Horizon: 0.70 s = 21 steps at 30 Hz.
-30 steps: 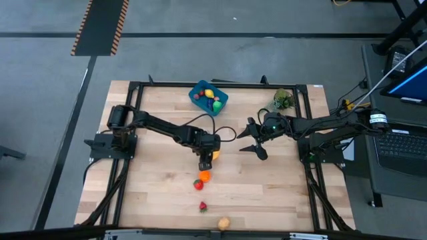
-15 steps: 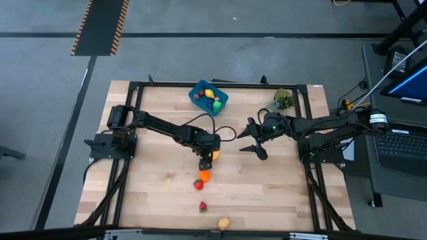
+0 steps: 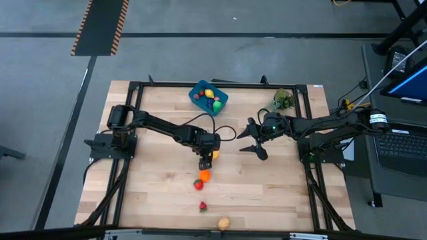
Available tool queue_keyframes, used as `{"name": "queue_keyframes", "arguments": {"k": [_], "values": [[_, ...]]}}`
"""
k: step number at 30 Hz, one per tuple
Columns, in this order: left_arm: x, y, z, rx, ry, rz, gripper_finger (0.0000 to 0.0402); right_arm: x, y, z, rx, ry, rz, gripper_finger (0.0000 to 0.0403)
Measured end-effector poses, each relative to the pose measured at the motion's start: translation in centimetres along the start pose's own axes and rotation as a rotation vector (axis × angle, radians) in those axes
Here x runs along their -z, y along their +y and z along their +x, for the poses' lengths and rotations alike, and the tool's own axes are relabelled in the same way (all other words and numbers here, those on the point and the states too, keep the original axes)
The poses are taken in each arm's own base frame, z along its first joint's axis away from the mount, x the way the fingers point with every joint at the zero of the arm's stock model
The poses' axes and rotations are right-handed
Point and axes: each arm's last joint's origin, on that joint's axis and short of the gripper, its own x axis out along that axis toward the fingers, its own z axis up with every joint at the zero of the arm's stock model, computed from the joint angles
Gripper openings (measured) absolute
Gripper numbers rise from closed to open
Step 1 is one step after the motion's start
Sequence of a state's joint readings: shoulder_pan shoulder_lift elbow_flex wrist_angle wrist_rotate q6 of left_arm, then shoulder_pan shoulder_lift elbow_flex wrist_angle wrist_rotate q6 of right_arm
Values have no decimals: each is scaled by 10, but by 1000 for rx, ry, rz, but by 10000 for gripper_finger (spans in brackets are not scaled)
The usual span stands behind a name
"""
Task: Pick and placing Produce into tupperware
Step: Put the yellow banana into the blue bin
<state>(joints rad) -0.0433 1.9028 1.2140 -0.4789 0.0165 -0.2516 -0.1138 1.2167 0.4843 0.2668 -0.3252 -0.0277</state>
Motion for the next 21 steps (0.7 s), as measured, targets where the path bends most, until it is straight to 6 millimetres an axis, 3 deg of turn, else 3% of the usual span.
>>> {"name": "queue_keyframes", "arguments": {"k": [8,15,21], "values": [[3,2,18,-57,36,4,238,0,0,0,0,1,0,288],[4,3,21,-69,43,3,234,0,0,0,0,2,1,288],[5,4,22,-76,47,1,191,0,0,0,0,3,1,288]]}}
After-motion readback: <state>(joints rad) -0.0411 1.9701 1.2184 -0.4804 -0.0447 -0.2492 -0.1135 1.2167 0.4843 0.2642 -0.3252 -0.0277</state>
